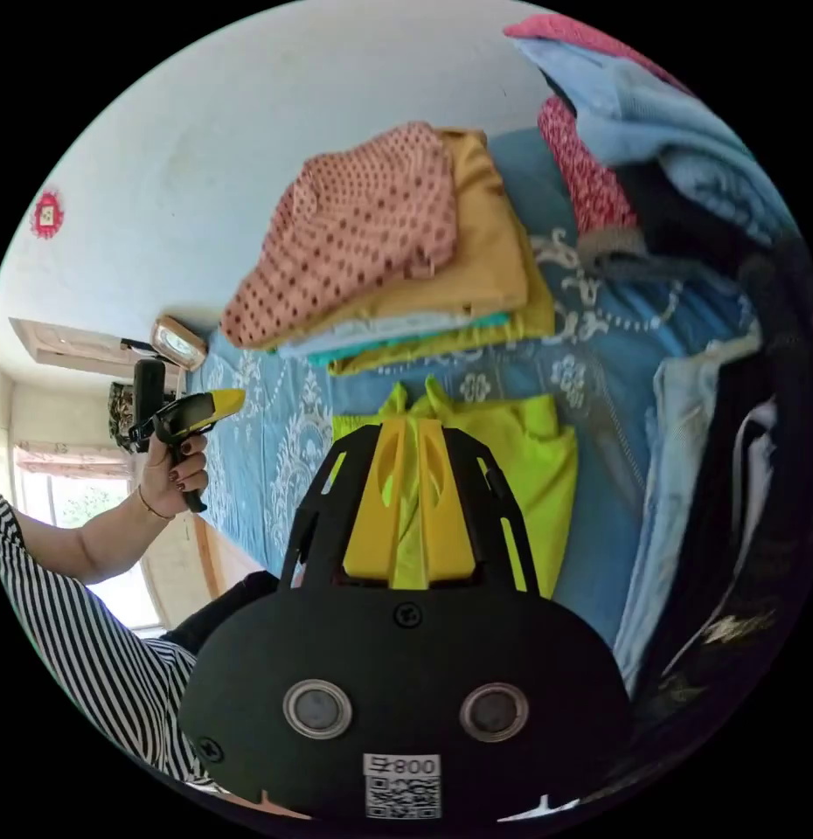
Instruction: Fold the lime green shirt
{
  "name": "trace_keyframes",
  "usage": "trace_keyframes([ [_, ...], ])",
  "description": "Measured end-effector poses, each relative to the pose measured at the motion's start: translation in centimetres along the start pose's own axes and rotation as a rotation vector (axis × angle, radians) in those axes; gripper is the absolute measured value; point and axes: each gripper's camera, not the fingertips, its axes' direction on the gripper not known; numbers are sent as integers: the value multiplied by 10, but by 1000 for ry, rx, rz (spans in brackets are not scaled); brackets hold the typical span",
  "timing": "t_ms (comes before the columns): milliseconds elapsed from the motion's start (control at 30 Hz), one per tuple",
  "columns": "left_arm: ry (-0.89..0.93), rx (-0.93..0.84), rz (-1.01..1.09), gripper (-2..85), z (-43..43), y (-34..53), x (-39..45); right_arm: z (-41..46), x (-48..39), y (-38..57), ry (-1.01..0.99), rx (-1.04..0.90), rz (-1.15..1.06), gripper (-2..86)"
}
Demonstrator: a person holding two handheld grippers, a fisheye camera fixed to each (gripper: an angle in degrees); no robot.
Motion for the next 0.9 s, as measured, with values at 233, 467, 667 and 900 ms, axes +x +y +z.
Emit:
trace_keyframes([
  [233, -142, -223, -69, 39, 76, 17, -60, 35, 15, 28, -106, -81, 117, 57],
  [467, -209, -326, -61, 12, 125, 19, -84, 42, 27, 41, -126, -79, 134, 58],
  [667, -171, -308, 9, 9, 127, 43, -69, 45, 37, 56, -134, -49, 155, 60],
  [900, -421, -297, 136, 23, 132, 45, -56, 71, 43, 77, -130, -44, 177, 64],
])
